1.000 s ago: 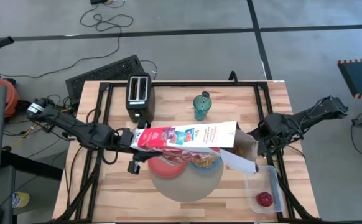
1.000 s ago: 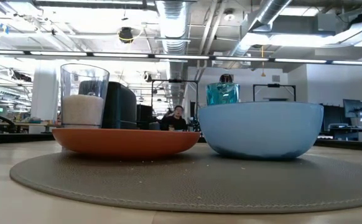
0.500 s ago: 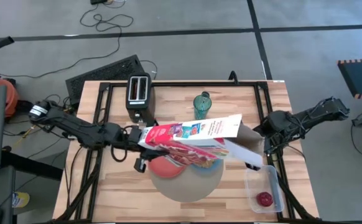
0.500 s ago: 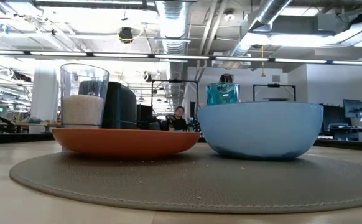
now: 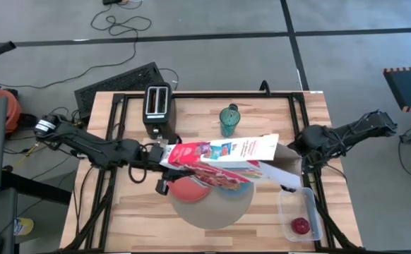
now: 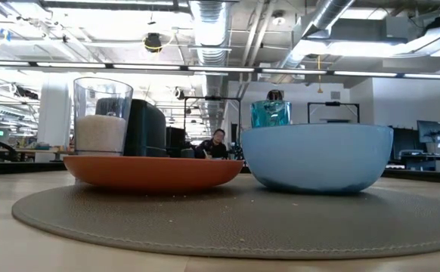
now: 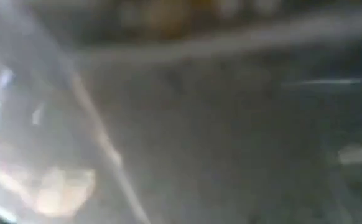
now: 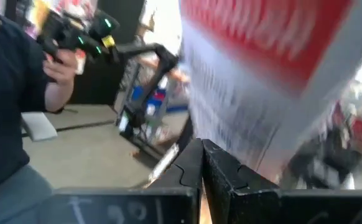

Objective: Arrange a breakfast setting
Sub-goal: Pour the cereal from the cereal box into the bowl

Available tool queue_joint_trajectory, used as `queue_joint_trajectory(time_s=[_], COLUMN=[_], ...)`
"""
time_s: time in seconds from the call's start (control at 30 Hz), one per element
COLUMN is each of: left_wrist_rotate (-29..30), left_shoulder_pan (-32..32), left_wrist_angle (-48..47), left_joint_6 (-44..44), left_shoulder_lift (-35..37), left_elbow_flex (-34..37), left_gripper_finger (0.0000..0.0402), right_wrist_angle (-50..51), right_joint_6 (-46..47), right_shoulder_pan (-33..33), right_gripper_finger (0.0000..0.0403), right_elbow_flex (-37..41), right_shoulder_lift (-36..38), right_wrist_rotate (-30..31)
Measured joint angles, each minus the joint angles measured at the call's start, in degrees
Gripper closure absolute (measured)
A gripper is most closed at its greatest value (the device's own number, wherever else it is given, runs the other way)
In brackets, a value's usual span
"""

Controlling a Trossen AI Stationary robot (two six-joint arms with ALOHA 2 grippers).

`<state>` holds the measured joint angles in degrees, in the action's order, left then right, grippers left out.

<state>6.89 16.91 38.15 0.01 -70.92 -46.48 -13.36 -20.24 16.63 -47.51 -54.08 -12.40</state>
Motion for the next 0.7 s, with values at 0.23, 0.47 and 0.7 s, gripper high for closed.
queue_joint_trajectory(time_s=[0.23, 0.47, 0.7], left_wrist_rotate=[4.76, 7.68, 7.59], left_shoulder_pan=[0.72, 0.71, -1.72], left_wrist_angle=[-1.97, -2.69, -7.15], left_joint_6=[3.55, 7.02, 7.43], left_shoulder_lift=[4.18, 5.71, 5.71], left_elbow_flex=[-0.01, -0.02, -0.02], left_gripper_finger=[0.0264, 0.0264, 0.0264], right_wrist_angle=[7.59, 12.27, 10.86], right_joint_6=[7.63, 15.6, 17.2], right_shoulder_pan=[-1.19, -4.6, -8.36], right_gripper_finger=[0.0367, 0.0329, 0.0195], right_elbow_flex=[0.0, 0.02, 0.0], right_shoulder_lift=[1.77, 2.27, -1.8], right_wrist_rotate=[0.57, 7.72, 9.12])
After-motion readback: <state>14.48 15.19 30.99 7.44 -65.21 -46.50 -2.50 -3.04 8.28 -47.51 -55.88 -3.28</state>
